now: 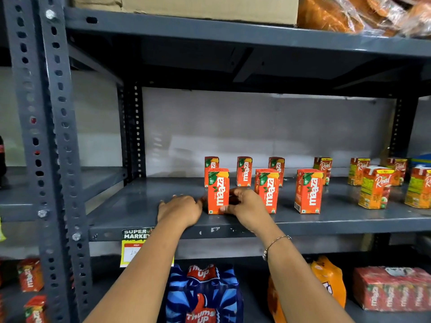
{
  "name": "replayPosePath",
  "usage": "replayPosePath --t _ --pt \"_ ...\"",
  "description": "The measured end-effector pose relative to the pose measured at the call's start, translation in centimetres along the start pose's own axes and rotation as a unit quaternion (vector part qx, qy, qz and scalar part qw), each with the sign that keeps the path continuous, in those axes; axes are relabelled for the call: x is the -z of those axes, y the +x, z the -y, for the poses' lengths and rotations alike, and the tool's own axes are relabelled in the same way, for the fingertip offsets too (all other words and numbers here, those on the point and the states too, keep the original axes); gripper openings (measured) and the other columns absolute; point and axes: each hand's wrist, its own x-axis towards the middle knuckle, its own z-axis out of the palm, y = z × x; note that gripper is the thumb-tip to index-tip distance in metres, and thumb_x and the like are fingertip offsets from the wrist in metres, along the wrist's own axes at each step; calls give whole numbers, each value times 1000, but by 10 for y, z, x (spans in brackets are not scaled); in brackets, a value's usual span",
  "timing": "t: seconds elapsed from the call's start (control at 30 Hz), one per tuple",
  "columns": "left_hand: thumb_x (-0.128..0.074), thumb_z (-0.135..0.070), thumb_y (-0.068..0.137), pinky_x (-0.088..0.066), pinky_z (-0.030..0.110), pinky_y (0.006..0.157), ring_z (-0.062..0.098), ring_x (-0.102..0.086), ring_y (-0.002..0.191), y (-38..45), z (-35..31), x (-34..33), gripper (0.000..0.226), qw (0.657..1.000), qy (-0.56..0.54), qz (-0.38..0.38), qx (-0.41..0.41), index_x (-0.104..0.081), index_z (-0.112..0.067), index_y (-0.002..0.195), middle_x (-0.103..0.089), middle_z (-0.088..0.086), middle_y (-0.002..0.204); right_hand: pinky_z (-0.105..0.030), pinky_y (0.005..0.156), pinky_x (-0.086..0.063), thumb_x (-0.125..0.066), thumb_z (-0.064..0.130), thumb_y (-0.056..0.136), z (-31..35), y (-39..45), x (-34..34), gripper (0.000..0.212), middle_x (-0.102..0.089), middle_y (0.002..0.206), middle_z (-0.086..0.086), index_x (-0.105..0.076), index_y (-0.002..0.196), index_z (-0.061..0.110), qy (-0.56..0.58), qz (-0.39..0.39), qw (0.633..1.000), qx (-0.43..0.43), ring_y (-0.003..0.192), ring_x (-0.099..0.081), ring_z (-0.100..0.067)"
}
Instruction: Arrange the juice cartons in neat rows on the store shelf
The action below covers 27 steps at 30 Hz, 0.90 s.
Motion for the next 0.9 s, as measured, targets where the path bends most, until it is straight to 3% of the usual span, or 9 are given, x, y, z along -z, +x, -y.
replayPosePath --t 0.2,0.9 --pt "-20 -45 96 -25 49 109 27 -38 132 0 -2 0 55 1000 -8 -4 9 -52 -13 128 -47 11 141 -32 101 -42 -73 17 82 4 1 -3 43 -68 125 -6 -62 123 11 -16 -6 1000 -7 119 -60 -22" --pt "-22 -40 96 -26 48 108 26 -40 129 -5 -3 4 51 1000 2 0 -4 -54 -13 125 -49 11 139 -33 100 -45 -76 17 78 1 1 -1 44 -70 120 -5 -64 120 11 -22 3 1000 -1 115 -62 -21"
